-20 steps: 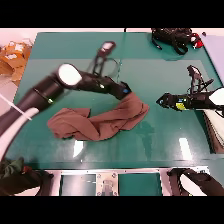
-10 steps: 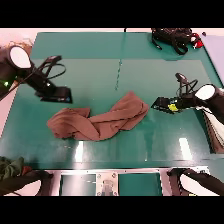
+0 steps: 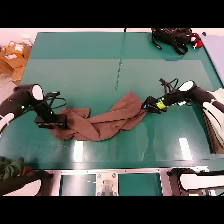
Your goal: Fold the shirts.
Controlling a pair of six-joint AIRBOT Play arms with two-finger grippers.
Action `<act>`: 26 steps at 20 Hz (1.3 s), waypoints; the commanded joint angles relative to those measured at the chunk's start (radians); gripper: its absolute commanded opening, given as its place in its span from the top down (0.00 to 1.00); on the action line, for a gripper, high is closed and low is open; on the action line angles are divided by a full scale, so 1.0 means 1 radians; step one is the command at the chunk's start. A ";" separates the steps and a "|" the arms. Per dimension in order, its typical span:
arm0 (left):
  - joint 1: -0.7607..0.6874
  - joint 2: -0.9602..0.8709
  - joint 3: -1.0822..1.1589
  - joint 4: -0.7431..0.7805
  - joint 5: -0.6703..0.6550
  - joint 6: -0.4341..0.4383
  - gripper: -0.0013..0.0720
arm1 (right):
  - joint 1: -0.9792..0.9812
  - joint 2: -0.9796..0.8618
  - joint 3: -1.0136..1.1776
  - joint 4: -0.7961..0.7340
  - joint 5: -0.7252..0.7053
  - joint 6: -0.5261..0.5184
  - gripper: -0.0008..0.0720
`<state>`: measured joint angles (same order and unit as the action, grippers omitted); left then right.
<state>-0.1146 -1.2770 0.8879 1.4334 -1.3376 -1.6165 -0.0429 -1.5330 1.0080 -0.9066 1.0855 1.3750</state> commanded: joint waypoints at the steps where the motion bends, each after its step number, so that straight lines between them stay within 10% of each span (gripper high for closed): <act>1: 0.001 -0.001 -0.050 -0.041 0.170 -0.006 0.16 | 0.004 -0.097 0.039 0.164 0.004 -0.084 0.57; 2: 0.001 -0.001 -0.049 -0.056 0.206 -0.005 0.65 | 0.004 -0.102 0.044 0.180 0.004 -0.095 0.87; 3: 0.001 -0.001 -0.047 -0.071 0.229 -0.005 0.94 | 0.004 -0.102 0.049 0.186 0.003 -0.102 0.96; 26: 0.001 0.239 1.054 -0.056 -0.061 0.211 0.95 | -0.285 0.847 0.404 0.014 0.135 -0.040 0.96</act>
<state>-0.1135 -1.0424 1.8889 1.3827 -1.3884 -1.4197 -0.2874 -0.7811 1.4048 -0.8169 1.2240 1.3033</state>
